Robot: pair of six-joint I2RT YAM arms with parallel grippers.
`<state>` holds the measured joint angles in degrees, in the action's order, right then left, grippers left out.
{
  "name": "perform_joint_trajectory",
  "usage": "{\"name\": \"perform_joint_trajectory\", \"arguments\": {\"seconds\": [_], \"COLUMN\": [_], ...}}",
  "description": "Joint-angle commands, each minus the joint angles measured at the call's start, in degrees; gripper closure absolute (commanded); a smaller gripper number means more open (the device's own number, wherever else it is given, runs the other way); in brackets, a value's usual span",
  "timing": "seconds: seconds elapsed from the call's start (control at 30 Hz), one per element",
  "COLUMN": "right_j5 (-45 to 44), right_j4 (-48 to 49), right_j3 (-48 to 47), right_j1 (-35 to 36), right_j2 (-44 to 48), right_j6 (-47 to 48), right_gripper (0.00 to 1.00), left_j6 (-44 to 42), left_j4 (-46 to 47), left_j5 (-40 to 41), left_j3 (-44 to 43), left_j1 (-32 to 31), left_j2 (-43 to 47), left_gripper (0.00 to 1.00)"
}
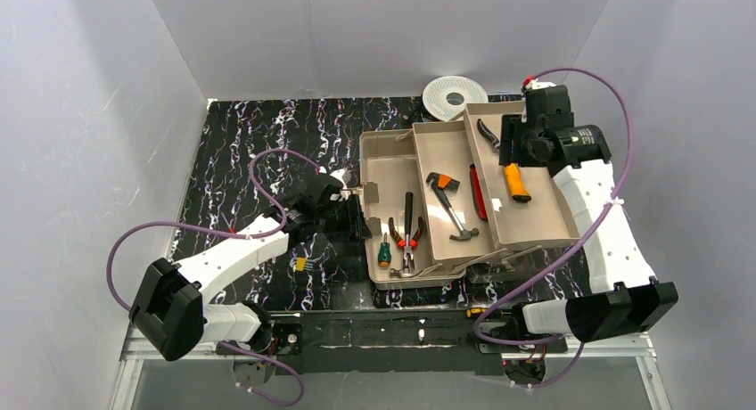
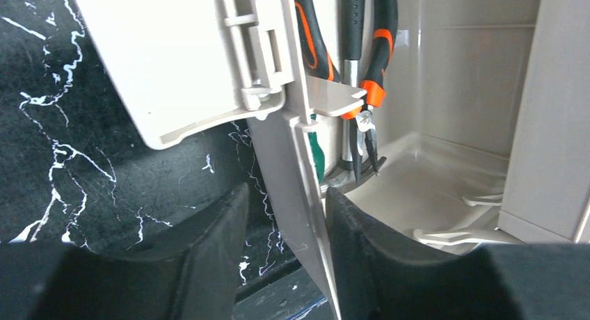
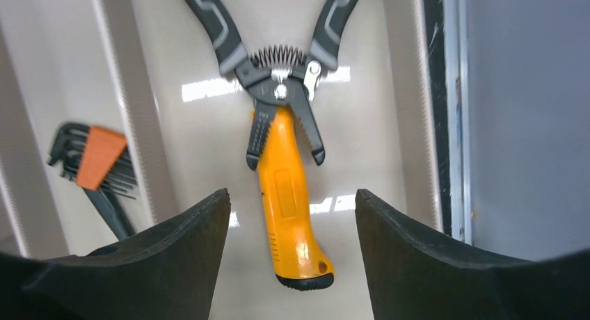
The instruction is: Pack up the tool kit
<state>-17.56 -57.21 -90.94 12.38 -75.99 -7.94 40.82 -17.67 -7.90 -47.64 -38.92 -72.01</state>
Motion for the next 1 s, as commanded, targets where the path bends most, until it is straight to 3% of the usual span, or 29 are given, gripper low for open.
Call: {"name": "perform_joint_trajectory", "arguments": {"seconds": [0.0,0.23,0.43,0.6,0.67,0.73,0.8,0.83,0.97], "right_j5": [2.2,4.9,18.6,20.9,20.3,19.6,18.0,17.8,12.7], "right_j4": [-2.1,-0.4,-1.4,-3.2,-5.0,-6.1,-6.0,-6.1,-6.0], "right_j3": [5.3,12.1,13.4,12.9,12.0,11.1,10.8,10.7,10.0], "right_j1": [-0.2,-0.2,0.0,0.3,0.4,0.4,0.5,0.5,0.5], "right_j2": [0.6,1.0,3.5,7.2,8.2,9.1,10.0,10.3,10.8], "right_j6": [-3.0,-6.2,-4.5,-4.2,-4.1,-3.8,-3.9,-4.0,-4.8], "right_gripper": [0.26,0.29,0.60,0.63,0.70,0.65,0.35,0.29,0.21], "left_j6": [-1.5,-1.9,-2.0,-2.4,-2.5,-2.7,-2.9,-3.0,-3.3], "left_j4": [-0.5,-0.9,-1.7,-2.8,-3.2,-3.7,-4.2,-4.5,-5.5], "left_j5": [0.8,1.7,1.9,2.1,2.4,2.8,3.2,3.5,4.6], "left_j3": [0.3,-0.1,-0.4,-1.5,-1.9,-2.4,-2.8,-3.0,-3.7], "left_j1": [1.9,2.1,2.1,2.2,2.2,2.2,2.2,2.2,2.2], "left_j2": [0.7,2.6,3.7,4.1,4.0,4.0,3.8,3.7,3.7], "left_gripper": [0.60,0.62,0.62,0.63,0.63,0.63,0.63,0.63,0.63]}}
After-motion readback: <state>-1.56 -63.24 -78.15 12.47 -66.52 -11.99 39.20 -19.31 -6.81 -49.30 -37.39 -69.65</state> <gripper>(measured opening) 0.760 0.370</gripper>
